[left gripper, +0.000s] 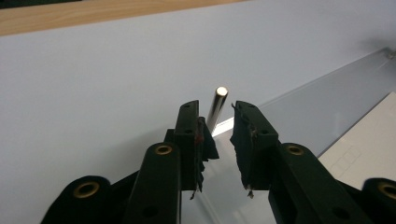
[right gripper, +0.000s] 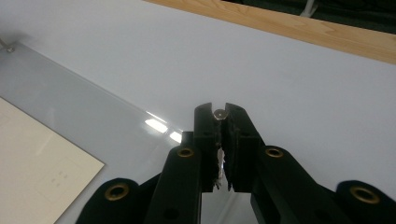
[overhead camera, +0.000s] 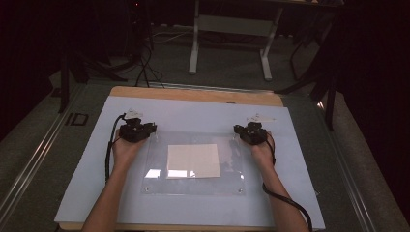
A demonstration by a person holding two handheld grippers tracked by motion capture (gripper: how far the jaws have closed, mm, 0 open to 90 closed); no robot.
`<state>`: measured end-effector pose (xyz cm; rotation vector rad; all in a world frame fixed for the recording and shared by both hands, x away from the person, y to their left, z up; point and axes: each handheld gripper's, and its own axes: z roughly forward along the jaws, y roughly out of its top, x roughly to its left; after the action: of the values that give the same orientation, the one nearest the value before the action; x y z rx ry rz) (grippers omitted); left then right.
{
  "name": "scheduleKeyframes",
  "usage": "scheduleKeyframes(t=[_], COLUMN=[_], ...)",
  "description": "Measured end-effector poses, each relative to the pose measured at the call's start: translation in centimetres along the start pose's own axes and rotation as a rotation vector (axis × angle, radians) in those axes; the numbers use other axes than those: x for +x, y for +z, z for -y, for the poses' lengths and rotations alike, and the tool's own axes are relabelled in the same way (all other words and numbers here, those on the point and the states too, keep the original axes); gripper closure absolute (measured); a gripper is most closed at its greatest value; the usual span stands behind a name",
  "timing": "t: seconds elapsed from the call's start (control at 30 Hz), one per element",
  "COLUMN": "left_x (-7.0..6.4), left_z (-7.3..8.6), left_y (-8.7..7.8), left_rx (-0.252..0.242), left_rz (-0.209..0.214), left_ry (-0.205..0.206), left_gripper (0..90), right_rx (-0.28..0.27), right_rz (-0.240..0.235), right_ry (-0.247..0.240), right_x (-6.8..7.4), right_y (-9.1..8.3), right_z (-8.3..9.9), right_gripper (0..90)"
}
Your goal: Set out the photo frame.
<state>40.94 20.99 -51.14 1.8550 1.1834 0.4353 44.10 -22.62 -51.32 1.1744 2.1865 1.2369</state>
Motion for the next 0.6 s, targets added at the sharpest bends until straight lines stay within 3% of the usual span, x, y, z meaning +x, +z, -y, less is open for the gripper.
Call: scheduleKeyframes(t=[0.17, 0.37, 0.6], left_x=[0.09, -0.15, -0.15], left_z=[-0.08, -0.18, -0.29], left_y=[0.27, 0.28, 0.6], left_rx=[-0.022, -0.011, -0.044], left_rz=[0.008, -0.014, -0.005], left_ry=[-0.014, 0.016, 0.0], left_gripper=[82.0, 83.6, 81.8], right_rx=[-0.006, -0.01, -0.011], right_rz=[0.014, 0.028, 0.027], right_ry=[-0.006, -0.001, 0.011], right_x=[0.14, 0.31, 0.29], right_y=[-0.02, -0.13, -0.37], right_z=[0.06, 0.11, 0.31], right_gripper=[85.0, 85.2, 84.9])
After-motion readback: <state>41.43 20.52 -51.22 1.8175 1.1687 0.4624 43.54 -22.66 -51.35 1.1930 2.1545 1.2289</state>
